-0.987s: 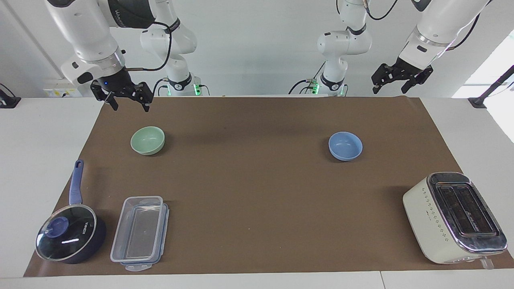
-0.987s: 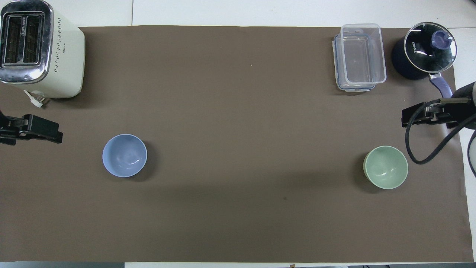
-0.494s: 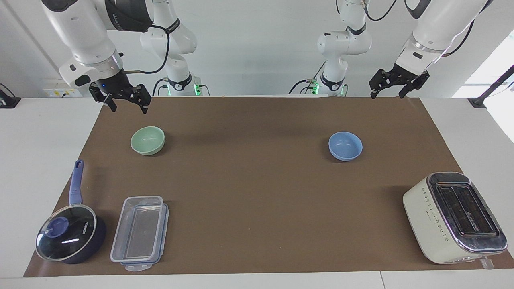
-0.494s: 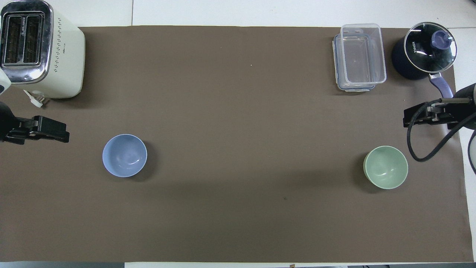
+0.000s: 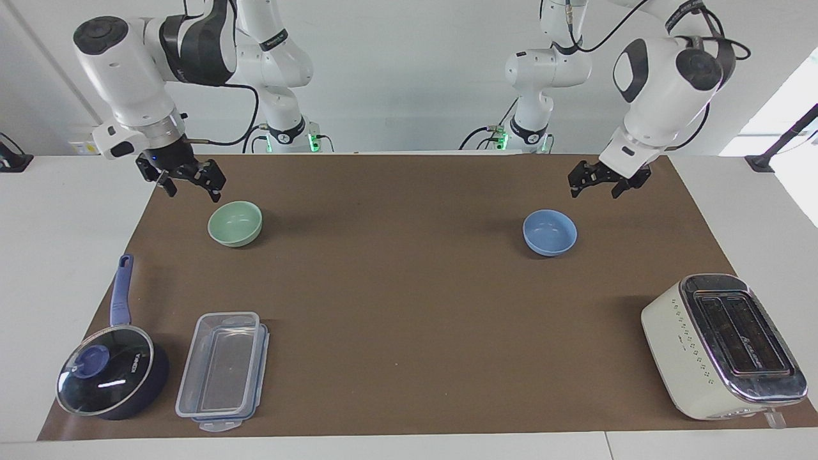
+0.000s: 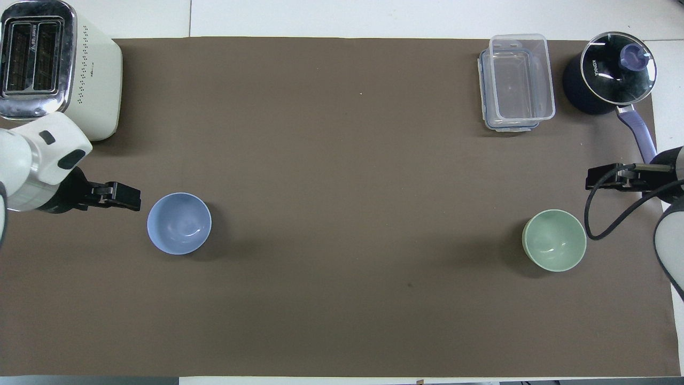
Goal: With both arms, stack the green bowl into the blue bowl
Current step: 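Reach the left gripper to the blue bowl while the right gripper reaches the green bowl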
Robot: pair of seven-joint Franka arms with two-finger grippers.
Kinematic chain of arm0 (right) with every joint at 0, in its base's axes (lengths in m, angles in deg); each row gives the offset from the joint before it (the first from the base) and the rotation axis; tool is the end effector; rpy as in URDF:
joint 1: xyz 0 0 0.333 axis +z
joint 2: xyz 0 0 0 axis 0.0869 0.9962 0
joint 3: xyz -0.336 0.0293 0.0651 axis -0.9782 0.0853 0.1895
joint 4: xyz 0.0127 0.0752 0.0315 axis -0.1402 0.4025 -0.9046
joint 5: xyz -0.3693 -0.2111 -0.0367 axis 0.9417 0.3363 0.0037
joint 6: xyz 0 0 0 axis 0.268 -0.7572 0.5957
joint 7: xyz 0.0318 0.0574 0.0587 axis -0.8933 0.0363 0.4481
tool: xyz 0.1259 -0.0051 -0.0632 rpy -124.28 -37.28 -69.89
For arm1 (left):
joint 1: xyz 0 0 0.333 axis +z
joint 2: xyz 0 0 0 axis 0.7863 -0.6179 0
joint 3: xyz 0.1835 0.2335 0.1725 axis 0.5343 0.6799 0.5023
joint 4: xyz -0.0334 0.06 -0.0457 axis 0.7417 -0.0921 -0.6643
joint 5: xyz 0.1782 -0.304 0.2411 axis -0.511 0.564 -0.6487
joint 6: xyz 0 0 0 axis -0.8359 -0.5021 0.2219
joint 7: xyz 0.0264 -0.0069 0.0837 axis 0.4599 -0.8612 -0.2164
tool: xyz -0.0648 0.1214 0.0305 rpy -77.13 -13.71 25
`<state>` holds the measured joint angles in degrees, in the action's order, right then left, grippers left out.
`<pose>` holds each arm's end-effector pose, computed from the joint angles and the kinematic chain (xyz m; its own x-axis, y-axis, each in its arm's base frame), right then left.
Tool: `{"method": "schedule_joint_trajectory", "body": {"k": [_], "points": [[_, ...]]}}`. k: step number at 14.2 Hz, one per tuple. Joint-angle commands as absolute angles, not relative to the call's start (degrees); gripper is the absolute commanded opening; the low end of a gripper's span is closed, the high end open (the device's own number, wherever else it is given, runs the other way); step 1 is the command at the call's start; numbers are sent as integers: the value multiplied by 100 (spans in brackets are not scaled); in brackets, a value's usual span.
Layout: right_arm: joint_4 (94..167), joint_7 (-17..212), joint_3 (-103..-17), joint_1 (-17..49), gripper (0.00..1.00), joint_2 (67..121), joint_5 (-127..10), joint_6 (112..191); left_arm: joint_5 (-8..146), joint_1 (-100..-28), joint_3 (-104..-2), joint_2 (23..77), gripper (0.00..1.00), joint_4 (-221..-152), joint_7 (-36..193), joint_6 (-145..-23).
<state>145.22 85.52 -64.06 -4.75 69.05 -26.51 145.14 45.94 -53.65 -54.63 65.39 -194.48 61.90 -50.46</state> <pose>0.5358 -0.0646 0.4956 0.9846 -0.1682 0.0483 -0.1699 -0.9849 0.0344 0.5373 -0.0638 0.4569 0.9873 -0.1133 -0.1112 -0.1109 -0.9934 0.0283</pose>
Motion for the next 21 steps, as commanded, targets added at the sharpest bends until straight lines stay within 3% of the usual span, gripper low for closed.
{"method": "schedule_joint_trajectory", "body": {"k": [1,6,14,15,16,17,18,19,20,21], "points": [[15372,8824,-6386,-749,100,6527,-2733,15045,4552,-5325,-5433,6478,100,-20235,5869,-5944],[15926,9483,-6386,-1268,100,6966,-2733,15922,4552,-5307,-5433,6301,100,-20807,5745,-6596],[16858,9659,-6378,-1295,99,7380,-2724,16961,4534,-5324,-5433,6187,94,-21177,5693,-6992],[16884,9677,-6378,-1286,83,7380,-2724,16979,4534,-5342,-5433,6169,91,-21195,5693,-7001],[16884,9686,-6378,-1286,31,7380,-2724,16970,4526,-5351,-5433,6169,87,-21247,5693,-7054],[16884,9677,-6378,-1286,0,7380,-2724,16961,4517,-5351,-5433,6169,80,-21308,5693,-7141],[16884,9686,-6378,-1295,0,7380,-2724,16918,4517,-5351,-5433,6169,66,-21335,5693,-7168],[16876,9782,-6378,-1303,0,7380,-2724,16891,4517,-5342,-5424,6169,42,-21335,5649,-7168],[16876,9913,-6378,-1321,0,7380,-2724,16882,4508,-5333,-5433,6169,8,-21335,5623,-7177],[16876,9984,-6378,-1391,0,7371,-2724,16856,4499,-5316,-5424,6161,0,-21327,5588,-7177]]}}
